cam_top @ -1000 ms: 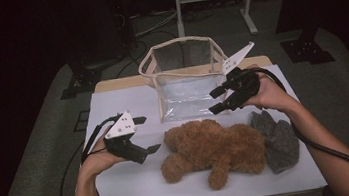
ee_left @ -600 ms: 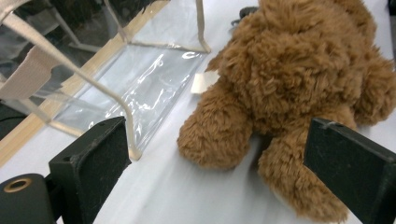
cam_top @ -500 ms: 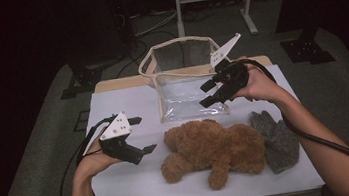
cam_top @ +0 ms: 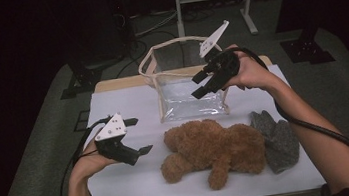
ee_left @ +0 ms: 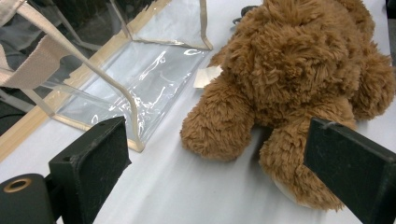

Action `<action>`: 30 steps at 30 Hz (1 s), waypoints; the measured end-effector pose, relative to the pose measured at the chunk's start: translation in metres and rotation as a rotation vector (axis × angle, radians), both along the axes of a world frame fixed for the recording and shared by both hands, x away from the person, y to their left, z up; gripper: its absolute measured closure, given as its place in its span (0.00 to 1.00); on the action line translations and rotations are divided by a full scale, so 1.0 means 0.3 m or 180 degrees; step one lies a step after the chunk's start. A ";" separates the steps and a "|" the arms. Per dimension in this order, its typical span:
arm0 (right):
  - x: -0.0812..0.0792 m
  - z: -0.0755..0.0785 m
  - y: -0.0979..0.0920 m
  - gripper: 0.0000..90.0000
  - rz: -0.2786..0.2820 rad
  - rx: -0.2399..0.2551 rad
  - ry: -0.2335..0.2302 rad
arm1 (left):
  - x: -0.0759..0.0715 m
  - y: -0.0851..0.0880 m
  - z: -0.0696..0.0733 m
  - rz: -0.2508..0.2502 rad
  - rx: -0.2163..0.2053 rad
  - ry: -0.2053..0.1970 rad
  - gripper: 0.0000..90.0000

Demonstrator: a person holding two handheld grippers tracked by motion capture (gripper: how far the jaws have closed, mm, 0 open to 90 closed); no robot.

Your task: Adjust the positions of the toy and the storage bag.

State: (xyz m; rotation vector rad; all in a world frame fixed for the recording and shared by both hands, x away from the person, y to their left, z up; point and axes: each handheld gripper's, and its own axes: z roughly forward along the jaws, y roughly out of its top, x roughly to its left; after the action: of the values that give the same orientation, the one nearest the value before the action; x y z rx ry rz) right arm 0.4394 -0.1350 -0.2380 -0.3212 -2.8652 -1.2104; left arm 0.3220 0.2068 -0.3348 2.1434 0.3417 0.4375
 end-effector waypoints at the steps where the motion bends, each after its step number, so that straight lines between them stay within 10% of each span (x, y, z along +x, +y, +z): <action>1: 0.007 0.004 0.005 0.37 0.0017 0.0007 0.0013 | 0.000 0.001 -0.002 0.0000 -0.0011 0.0019 0.07; 30: 0.210 -0.026 0.051 0.45 -0.0210 -0.0230 0.0064 | -0.001 0.022 -0.025 0.0019 0.0025 0.0135 0.07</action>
State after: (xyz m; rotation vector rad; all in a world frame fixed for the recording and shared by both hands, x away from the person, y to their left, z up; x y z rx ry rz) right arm 0.5024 -0.1196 -0.2458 -0.4301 -2.9077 -1.1081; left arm 0.3218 0.2135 -0.3424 2.1625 0.3708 0.3978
